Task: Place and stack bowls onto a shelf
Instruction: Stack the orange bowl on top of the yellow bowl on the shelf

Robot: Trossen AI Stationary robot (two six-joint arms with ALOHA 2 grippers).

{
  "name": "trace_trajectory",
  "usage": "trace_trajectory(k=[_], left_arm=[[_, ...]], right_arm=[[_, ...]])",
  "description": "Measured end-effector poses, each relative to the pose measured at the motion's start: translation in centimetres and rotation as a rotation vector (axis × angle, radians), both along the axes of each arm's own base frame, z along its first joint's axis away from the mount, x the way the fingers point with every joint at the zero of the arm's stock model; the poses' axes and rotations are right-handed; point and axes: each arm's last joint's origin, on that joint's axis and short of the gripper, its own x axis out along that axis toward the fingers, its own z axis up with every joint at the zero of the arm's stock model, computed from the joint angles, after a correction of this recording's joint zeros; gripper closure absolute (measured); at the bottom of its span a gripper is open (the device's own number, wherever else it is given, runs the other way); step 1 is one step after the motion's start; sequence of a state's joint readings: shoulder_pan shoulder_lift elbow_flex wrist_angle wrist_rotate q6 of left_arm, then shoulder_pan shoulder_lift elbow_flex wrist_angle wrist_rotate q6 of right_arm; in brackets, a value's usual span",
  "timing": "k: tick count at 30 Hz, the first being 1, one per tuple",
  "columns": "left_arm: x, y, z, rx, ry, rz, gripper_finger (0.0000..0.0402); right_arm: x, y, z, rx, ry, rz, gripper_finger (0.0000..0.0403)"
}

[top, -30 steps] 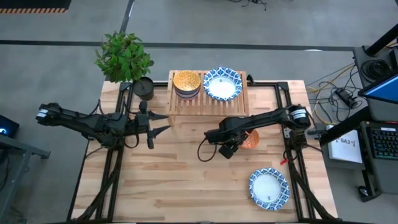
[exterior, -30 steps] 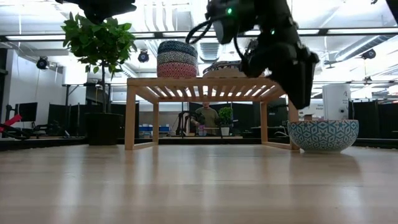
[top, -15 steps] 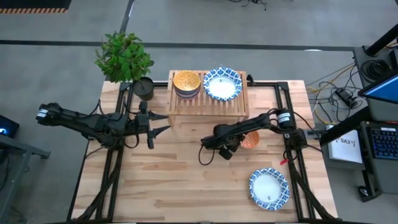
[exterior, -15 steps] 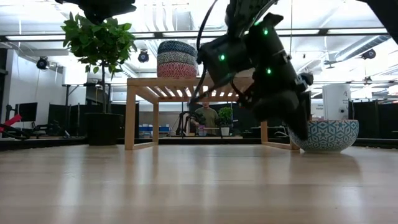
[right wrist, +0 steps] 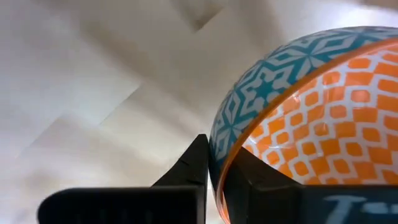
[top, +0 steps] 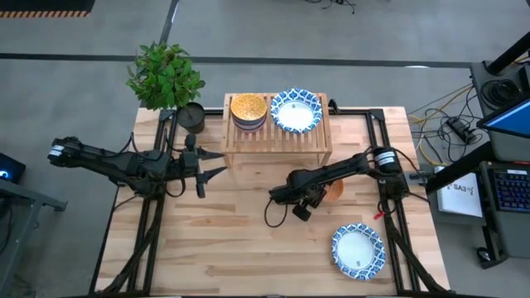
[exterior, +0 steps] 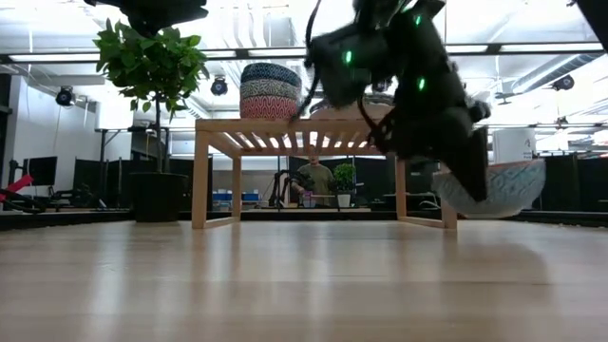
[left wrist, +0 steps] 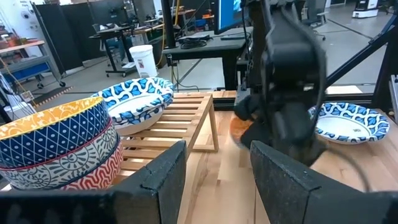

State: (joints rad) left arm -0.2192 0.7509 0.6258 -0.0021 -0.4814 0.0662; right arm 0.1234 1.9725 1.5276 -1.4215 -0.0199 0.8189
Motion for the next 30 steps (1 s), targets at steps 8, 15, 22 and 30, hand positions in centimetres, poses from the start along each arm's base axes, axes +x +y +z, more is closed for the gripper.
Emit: trace_trajectory(k=[8, 15, 22, 30], left_arm=[[0.0, 0.0, 0.0, 0.001, 0.001, 0.006, 0.0239], [-0.3, 0.1, -0.1, 0.008, 0.02, 0.009, 0.0239], [-1.8, 0.5, 0.1, -0.019, 0.022, 0.036, 0.0239], [-3.7, 0.9, 0.3, -0.083, 0.015, 0.058, 0.0239]], right_arm=[[0.3, 3.0, 5.6, 0.346, -0.378, 0.079, 0.0389], [1.2, 3.3, 14.4, 0.273, -0.924, 0.227, 0.039], [1.2, 1.8, 22.0, -0.301, -1.144, 0.583, 0.039], [3.0, -2.1, 26.7, -0.739, -0.976, 1.012, 0.039]])
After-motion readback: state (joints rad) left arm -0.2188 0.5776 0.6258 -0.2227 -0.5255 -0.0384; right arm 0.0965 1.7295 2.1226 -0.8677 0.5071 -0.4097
